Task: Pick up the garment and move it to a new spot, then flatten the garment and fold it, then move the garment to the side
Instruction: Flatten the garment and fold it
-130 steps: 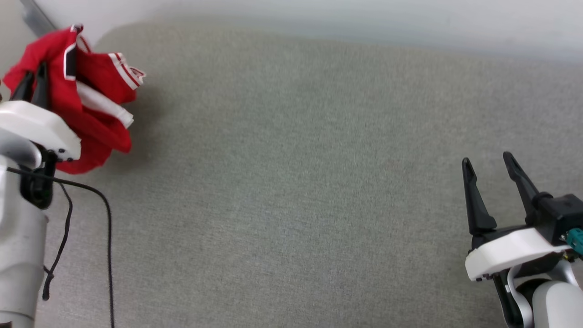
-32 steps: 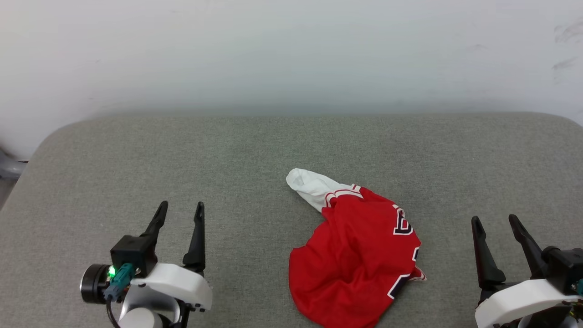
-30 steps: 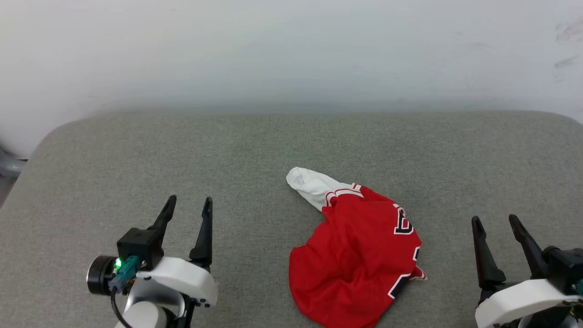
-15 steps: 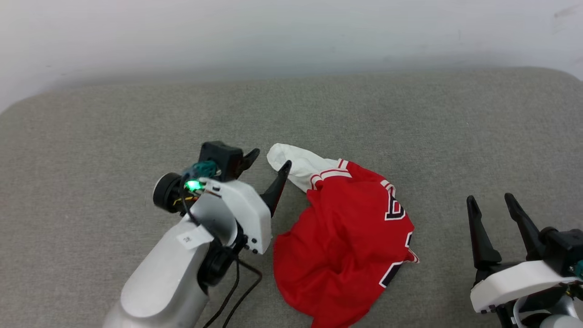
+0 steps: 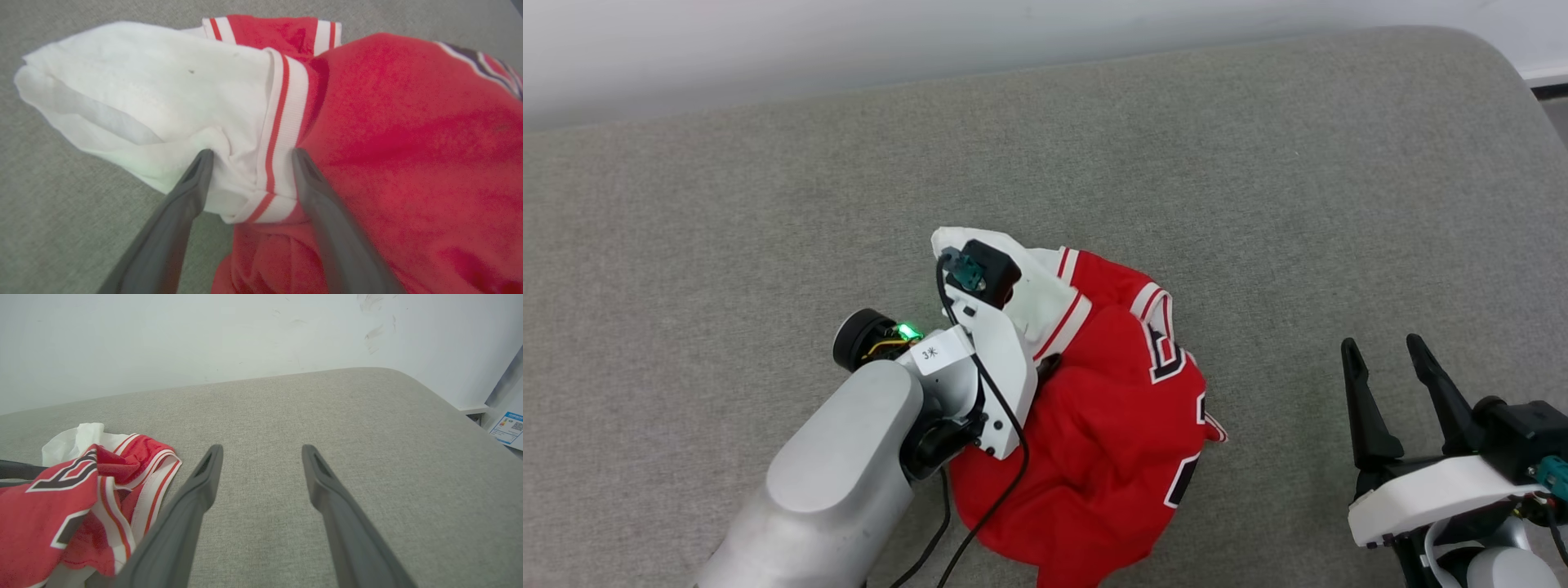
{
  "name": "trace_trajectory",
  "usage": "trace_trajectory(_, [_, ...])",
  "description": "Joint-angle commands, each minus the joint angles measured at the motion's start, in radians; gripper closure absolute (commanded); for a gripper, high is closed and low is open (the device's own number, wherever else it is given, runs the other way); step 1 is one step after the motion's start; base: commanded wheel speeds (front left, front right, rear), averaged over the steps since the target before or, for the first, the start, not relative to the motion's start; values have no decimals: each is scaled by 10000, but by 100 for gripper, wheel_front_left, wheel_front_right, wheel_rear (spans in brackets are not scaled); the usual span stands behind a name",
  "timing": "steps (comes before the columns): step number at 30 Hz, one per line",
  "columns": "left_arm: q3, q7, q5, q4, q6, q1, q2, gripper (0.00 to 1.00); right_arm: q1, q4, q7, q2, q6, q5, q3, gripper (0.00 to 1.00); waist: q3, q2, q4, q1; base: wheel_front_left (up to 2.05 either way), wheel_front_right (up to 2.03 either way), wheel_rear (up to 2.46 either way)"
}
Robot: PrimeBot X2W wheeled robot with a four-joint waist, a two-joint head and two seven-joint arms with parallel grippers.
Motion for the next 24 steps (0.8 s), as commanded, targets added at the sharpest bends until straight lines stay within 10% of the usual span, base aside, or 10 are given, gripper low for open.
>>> trace_trajectory(1, [-79, 201, -44, 70, -25, -134, 97, 28, -144, 37, -82, -6, -3, 45, 29, 0, 60, 0, -69, -1, 0, 0, 0])
trace_trajectory(2, [-253, 615, -257, 162, -78, -221, 166, 100, -188, 196, -188, -6, -3, 98, 44, 0, 91, 0, -101, -1, 0, 0, 0])
trace_trajectory(24, [-126, -2058, 855, -2548, 1205, 1869, 1836, 100, 142, 113, 152, -6, -3, -189, -490, 0, -1091, 0, 1451, -1, 0, 0, 0])
